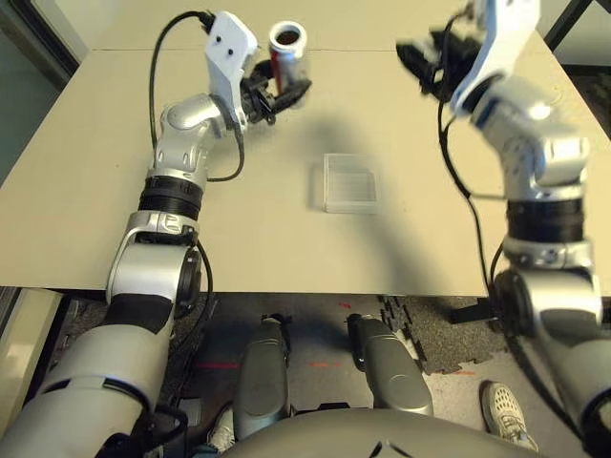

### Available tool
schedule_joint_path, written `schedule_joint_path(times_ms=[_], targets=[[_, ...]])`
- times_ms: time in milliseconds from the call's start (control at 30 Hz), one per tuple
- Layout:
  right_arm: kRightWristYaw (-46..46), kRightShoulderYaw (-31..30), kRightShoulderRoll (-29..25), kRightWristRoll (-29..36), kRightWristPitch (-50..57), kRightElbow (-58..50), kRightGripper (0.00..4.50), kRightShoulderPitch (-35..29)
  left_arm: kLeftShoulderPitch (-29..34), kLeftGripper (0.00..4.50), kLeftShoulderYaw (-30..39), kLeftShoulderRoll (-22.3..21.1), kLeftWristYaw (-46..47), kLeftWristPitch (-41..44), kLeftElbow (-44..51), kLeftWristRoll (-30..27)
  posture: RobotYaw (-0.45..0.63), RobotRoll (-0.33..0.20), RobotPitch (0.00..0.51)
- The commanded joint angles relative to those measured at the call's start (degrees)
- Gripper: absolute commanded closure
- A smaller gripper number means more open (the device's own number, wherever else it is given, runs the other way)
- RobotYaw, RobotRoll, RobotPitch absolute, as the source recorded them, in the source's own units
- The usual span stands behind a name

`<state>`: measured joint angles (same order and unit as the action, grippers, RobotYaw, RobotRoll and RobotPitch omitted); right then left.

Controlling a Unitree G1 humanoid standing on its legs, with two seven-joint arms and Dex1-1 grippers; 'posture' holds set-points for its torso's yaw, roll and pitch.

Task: Pour the medicine from the bottle into the box.

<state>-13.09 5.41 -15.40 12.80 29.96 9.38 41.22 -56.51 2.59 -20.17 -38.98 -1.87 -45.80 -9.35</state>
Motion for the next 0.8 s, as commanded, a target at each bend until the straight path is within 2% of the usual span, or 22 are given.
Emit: schedule_joint_path(times_ms=[33, 233, 500, 667, 700, 800], targets=[[1.01, -1.09, -0.24, -3.76, -6.52, 3.57, 1.96, -3.02, 3.30, 2.07, 0.90, 1.51, 1.48, 0.38, -0.20, -0.32, -0.04, 0.000, 0.185], [0.37, -1.85, -1.12, -6.91, -11.90, 9.97, 1.96, -6.72, 7.16, 2.07, 1.58, 2.72, 3.43, 2.39, 3.31, -0.57, -0.02, 0.000, 0.192], [-0.33, -1.74, -0.89, -7.11, -13.07, 14.05, 1.96, -7.13, 8.17, 2.07, 1.94, 2.70, 4.29, 4.29, 5.31, -0.91, -0.02, 0.000, 0.202], [-0.58, 0.07, -1.90, -5.05, -9.49, 9.02, 0.21, -6.08, 6.77, 2.07, 2.89, 1.89, 7.14, 2.91, 1.79, 0.01, -0.02, 0.000, 0.204], [-0.78, 0.73, -2.43, -4.27, -7.70, 7.03, 0.01, -6.06, 6.25, 2.07, 3.07, 1.81, 7.92, 2.28, 0.60, 0.27, -0.01, 0.000, 0.204], [-4.07, 1.46, -7.56, -1.53, 4.50, -5.32, 0.00, -8.13, 3.15, 2.07, 2.52, 0.45, 11.47, -2.30, -5.18, 3.14, 0.00, 0.000, 0.199]])
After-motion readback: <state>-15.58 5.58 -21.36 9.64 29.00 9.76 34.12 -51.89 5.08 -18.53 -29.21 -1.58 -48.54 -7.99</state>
